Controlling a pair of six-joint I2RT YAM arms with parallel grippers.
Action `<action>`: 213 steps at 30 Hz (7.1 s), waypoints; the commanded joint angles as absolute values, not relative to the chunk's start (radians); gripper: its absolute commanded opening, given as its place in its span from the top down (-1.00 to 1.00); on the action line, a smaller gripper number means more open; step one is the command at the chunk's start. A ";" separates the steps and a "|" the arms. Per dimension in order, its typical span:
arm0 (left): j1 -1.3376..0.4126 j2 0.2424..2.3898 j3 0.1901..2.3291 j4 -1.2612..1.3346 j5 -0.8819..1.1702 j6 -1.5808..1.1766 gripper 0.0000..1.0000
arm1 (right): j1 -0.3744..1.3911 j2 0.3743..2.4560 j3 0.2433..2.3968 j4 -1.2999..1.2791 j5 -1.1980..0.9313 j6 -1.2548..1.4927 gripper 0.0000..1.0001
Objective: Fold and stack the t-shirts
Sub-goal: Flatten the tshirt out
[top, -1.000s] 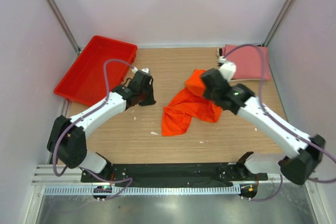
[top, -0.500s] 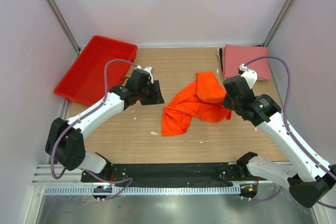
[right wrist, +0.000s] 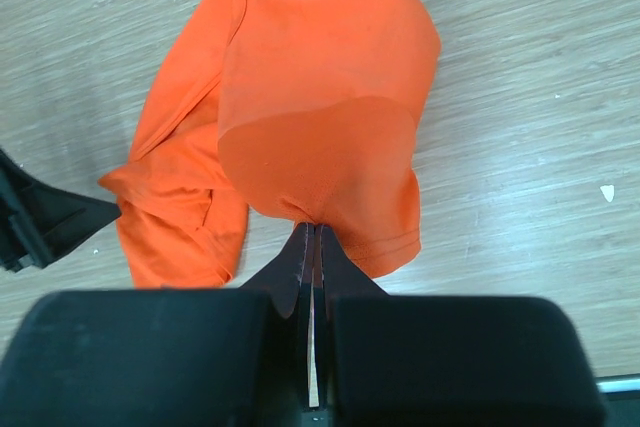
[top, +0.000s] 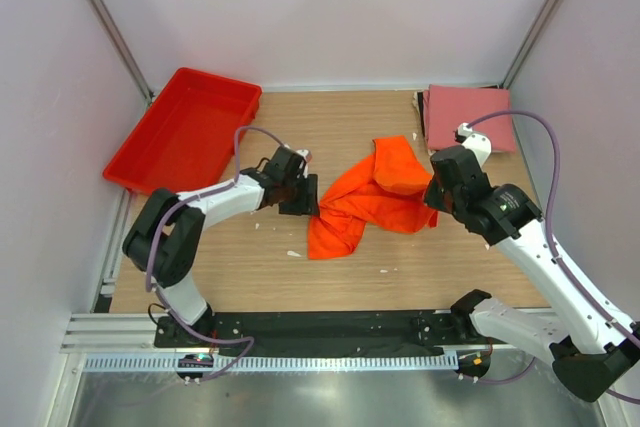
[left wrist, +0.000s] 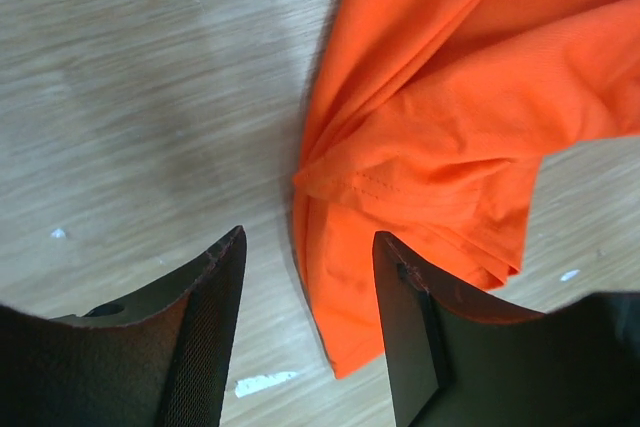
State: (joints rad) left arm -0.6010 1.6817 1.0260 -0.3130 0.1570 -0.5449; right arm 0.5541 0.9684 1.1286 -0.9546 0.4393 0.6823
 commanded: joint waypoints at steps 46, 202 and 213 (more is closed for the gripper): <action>-0.601 1.313 1.980 -0.893 -0.336 -0.090 1.00 | 0.071 1.319 1.997 -1.036 0.129 0.704 0.98; -0.278 0.779 1.404 -0.452 0.055 -0.368 1.00 | -0.104 0.957 1.775 -1.006 0.038 0.750 0.97; -0.278 0.994 1.454 -0.339 -0.035 -0.310 1.00 | -0.104 1.116 1.769 -0.649 -0.072 0.837 0.97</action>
